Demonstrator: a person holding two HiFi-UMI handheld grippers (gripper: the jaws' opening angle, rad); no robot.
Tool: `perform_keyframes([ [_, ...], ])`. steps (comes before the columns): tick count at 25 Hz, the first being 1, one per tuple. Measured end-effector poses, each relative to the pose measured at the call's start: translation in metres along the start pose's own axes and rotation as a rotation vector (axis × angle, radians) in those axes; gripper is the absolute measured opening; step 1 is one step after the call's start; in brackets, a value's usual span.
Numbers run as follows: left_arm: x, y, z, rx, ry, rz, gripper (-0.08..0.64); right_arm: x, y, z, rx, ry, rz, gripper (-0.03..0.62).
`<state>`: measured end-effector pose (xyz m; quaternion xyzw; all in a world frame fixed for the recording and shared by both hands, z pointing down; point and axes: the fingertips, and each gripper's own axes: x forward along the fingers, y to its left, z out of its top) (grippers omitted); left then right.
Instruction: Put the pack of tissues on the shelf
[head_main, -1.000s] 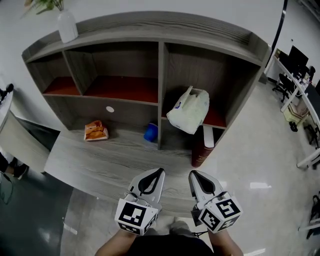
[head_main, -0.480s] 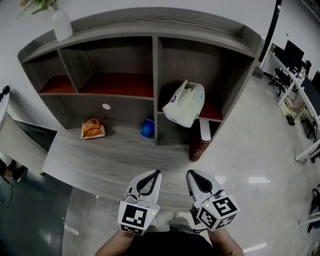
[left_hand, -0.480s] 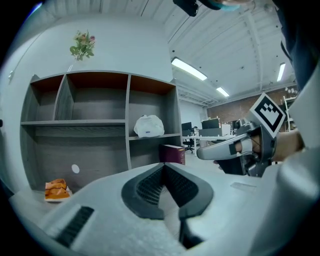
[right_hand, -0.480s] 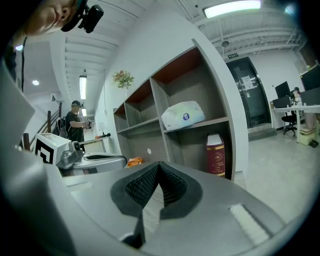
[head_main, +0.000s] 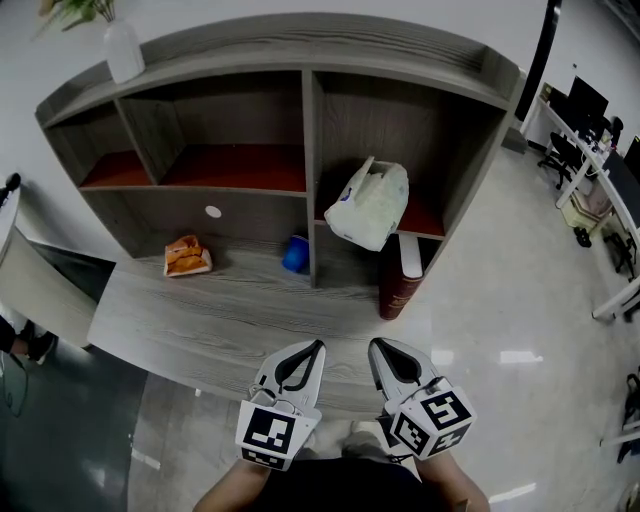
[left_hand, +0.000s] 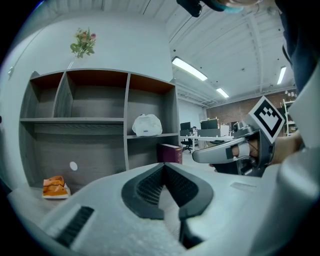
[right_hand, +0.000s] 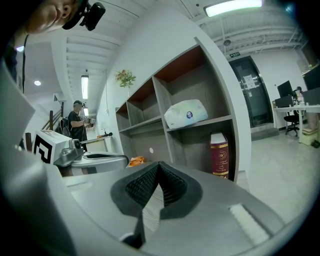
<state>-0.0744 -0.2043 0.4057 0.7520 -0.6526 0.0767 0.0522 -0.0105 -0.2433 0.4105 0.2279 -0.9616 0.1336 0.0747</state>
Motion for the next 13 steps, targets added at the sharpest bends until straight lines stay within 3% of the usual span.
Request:
perform_keyframes([
  [13,0.0060,-0.0050,0.0057,0.002,-0.002,-0.028,-0.006,0.0032,-0.0034,0.0040,-0.010,-0.008,0.001,0.000],
])
